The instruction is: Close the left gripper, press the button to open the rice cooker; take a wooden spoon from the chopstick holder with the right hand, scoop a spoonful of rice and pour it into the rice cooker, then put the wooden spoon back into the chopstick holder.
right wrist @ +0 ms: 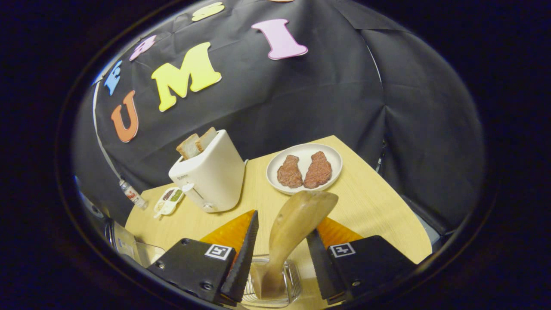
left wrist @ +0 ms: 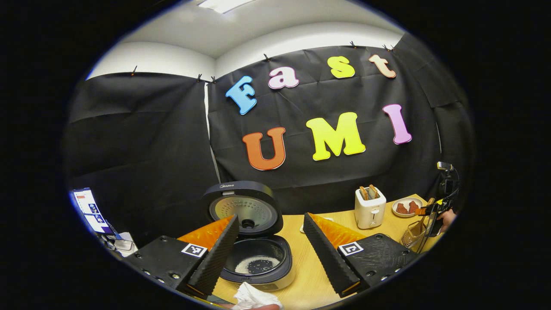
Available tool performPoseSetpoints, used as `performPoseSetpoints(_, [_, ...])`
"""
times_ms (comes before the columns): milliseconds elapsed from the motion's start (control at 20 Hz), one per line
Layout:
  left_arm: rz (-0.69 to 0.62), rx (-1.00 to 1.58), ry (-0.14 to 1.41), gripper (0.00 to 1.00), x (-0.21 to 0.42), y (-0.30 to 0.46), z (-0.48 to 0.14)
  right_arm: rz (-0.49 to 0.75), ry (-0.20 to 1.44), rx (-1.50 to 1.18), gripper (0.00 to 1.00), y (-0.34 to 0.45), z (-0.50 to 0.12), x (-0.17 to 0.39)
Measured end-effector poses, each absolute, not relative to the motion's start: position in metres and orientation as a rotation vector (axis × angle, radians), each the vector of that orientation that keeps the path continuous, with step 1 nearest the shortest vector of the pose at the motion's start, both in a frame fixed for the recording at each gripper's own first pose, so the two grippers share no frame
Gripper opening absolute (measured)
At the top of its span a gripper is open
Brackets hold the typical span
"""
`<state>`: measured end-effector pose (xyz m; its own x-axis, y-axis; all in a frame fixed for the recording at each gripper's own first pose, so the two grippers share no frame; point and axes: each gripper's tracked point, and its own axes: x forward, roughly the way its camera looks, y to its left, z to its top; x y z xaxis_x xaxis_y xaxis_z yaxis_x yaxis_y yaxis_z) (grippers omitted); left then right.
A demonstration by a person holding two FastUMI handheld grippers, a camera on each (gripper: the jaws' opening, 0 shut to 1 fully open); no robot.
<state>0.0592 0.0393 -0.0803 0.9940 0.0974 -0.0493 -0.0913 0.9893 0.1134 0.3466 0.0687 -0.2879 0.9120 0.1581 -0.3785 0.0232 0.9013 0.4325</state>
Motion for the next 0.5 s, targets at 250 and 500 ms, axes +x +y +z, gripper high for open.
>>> performPoseSetpoints(250, [0.101,0.123,0.056,0.95,0.060,0.044,-0.081,0.079,0.435,0.473,0.31,0.075,-0.294,0.348])
performPoseSetpoints(500, [0.106,0.110,0.061,0.95,0.059,0.047,-0.082,0.127,0.395,0.442,0.24,0.084,-0.280,0.338])
